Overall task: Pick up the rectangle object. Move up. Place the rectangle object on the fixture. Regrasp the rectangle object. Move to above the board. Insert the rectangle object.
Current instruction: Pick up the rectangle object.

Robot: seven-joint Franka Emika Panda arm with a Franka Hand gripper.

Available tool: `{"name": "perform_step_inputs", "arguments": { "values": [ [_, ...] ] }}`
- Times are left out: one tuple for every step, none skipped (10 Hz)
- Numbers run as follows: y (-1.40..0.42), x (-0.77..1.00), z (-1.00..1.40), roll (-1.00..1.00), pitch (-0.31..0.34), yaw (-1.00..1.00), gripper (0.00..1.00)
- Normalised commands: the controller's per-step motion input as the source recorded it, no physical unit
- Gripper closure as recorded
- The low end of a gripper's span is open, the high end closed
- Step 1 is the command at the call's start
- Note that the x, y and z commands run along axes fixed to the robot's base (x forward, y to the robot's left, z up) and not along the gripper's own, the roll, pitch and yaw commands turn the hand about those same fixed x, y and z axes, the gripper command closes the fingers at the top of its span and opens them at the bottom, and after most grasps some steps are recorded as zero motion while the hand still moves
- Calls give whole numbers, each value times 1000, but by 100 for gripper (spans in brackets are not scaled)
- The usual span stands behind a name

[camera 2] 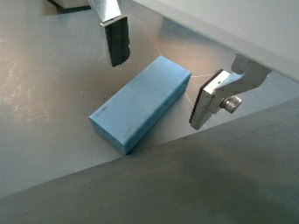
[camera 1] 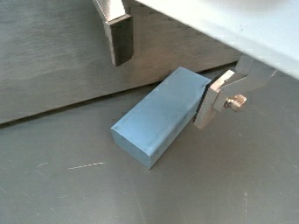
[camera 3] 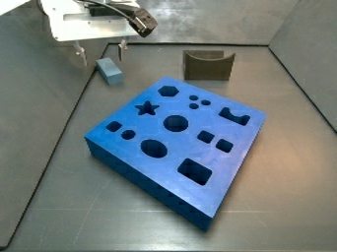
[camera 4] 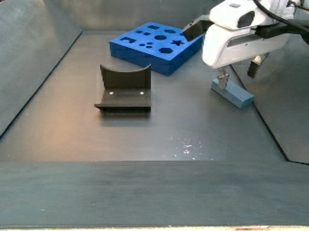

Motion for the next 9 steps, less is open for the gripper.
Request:
{"name": "perform_step_inputs", "arguments": {
  "values": [
    [409, 231, -174, -609, 31, 191, 0],
    [0, 0, -37, 0, 0, 0, 0],
    [-114, -280, -709, 0, -297, 0, 0],
    [-23, -89, -326, 0, -86, 0, 0],
    [0, 0, -20, 0, 0, 0, 0],
    [-111, 0, -640, 0, -126, 0, 0],
    [-63, 0, -709, 0, 0, 0, 0],
    [0, 0, -34, 0, 0, 0, 0],
    [-29, -37, -809, 0, -120, 0, 0]
  ]
}}
